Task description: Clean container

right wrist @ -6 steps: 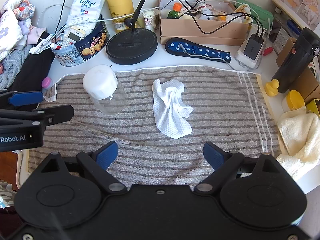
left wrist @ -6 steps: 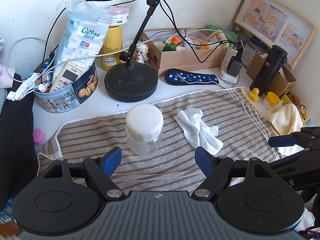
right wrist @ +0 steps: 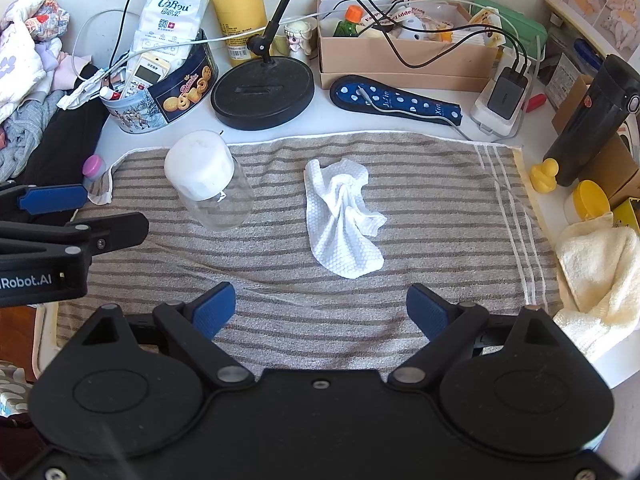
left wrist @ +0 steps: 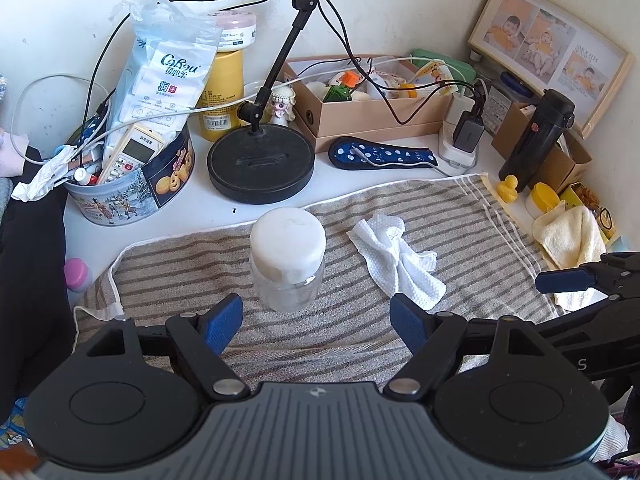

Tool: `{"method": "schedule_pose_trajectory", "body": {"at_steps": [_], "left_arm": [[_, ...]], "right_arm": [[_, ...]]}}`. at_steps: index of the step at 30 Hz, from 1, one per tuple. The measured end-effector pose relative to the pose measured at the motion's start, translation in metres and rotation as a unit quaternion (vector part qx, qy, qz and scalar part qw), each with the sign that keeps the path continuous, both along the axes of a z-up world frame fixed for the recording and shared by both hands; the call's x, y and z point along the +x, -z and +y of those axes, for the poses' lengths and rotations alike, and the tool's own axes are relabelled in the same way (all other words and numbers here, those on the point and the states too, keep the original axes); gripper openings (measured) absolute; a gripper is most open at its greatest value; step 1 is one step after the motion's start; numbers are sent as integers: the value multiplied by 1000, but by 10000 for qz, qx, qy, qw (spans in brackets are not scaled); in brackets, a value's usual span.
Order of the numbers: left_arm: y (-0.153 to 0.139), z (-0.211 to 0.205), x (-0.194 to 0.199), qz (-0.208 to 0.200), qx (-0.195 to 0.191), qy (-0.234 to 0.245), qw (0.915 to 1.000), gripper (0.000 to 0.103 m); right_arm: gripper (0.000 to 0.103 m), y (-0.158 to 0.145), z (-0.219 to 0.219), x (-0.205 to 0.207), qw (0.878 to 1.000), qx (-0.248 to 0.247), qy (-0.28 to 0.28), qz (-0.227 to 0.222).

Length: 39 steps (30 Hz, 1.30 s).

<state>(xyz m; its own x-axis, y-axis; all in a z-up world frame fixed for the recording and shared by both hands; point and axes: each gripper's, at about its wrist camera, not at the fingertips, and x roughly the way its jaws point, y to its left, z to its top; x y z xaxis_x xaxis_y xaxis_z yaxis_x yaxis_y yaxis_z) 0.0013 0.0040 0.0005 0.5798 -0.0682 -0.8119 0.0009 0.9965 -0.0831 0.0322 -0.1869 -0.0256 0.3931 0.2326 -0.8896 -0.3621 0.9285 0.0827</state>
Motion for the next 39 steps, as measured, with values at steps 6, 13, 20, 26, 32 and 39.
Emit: {"method": "schedule_pose_trajectory", "body": {"at_steps": [6,13,20,26,32,39], "left_arm": [[2,-3,2,17,0,10,10000,80],[4,-2,5,36,-3,5,10000,80],[4,-1,7,51,3,-2,10000,80],[4,-2,9,69,-1,-14,10000,80],[4,0,12,92,-4,-6,10000,80],[5,-1,13,115,1,2,9999,80]], "right_arm": [[93,1,-2,0,10000,40,22,17],[93,2,1,6,10000,17,12,32],[93,2,2,5,10000,-5,-8,-3],[93,4,3,7,10000,-15,-19,9],[93,4,3,7,10000,-23,-27,25],[93,4,4,9,10000,-30,-31,53]]}}
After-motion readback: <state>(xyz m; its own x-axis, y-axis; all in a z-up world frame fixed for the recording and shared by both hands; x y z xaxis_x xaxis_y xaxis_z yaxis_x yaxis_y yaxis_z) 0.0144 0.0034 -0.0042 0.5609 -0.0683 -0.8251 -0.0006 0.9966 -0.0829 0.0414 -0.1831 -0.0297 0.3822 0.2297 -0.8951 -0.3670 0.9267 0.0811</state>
